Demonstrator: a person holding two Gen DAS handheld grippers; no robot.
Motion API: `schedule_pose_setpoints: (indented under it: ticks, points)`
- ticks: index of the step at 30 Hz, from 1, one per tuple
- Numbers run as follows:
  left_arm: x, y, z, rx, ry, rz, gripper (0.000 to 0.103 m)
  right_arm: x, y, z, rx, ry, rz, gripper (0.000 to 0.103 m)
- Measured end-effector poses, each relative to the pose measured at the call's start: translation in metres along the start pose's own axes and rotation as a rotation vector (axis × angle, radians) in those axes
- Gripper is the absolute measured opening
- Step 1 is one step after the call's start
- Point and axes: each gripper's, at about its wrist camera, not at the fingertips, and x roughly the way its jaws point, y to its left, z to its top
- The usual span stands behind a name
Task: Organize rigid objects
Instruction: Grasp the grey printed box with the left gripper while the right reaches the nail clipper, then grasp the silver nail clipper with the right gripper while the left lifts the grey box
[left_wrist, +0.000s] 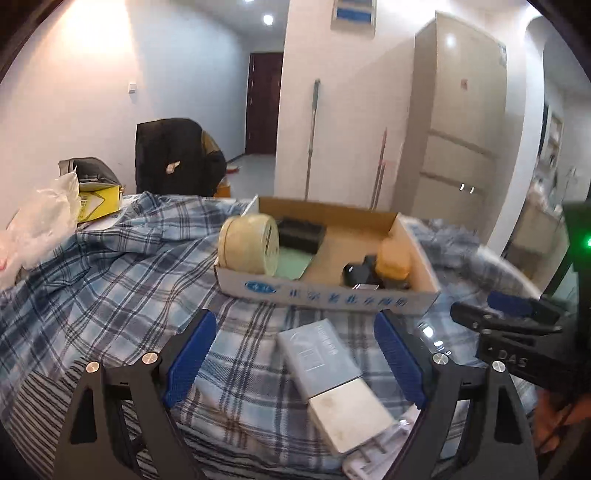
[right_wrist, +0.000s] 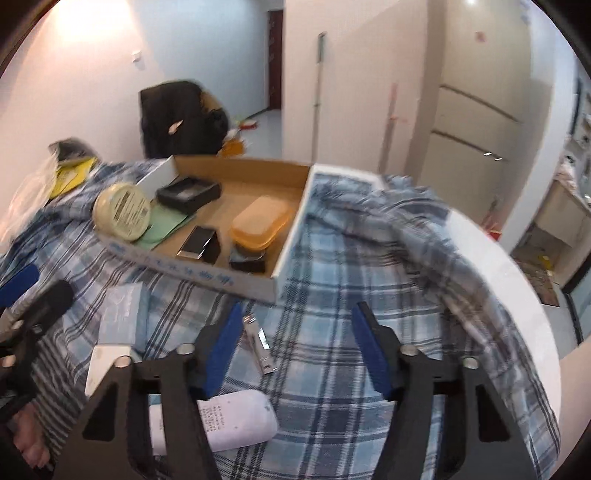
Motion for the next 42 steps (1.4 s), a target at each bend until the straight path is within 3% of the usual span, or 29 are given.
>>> schedule_pose_setpoints:
  ticks: [4,9,15,19,22,28,32,34,38,42]
  points:
    - [0.023,-0.005,-0.003,0.042,0.151,-0.02,0.089,0.015,0.008,0.0,-0.041,0.055,0.037,0.047]
    - [0.032,-0.004,-0.006,0.05,0.208,-0.021,0.089,0.027,0.013,-0.002,-0.048,0.087,0.071,0.039]
    - [0.056,0.0,0.006,0.095,0.352,-0.058,0.089,0.041,0.014,-0.005,-0.051,0.166,0.038,0.033]
    - [0.062,0.006,0.017,0.03,0.395,-0.068,0.089,0.041,0.016,-0.008,-0.061,0.164,0.068,0.016]
    - [0.068,0.001,0.022,0.049,0.413,-0.047,0.089,0.04,0.016,-0.008,-0.06,0.153,0.058,0.003]
    - [0.087,-0.004,0.016,0.028,0.554,-0.045,0.089,0.029,0.002,-0.004,0.007,0.104,0.081,0.0]
    - [0.1,-0.013,0.012,0.053,0.621,-0.044,0.079,0.024,-0.009,-0.002,0.052,0.106,0.078,0.0]
    - [0.102,-0.013,0.013,0.044,0.609,-0.033,0.076,0.025,-0.013,-0.002,0.065,0.12,0.082,0.0]
    - [0.102,-0.012,0.017,0.032,0.577,-0.035,0.054,0.031,-0.015,-0.006,0.086,0.144,0.101,0.0]
    - [0.1,-0.007,0.021,0.061,0.552,-0.063,0.051,0.033,-0.023,-0.006,0.139,0.148,0.144,0.0]
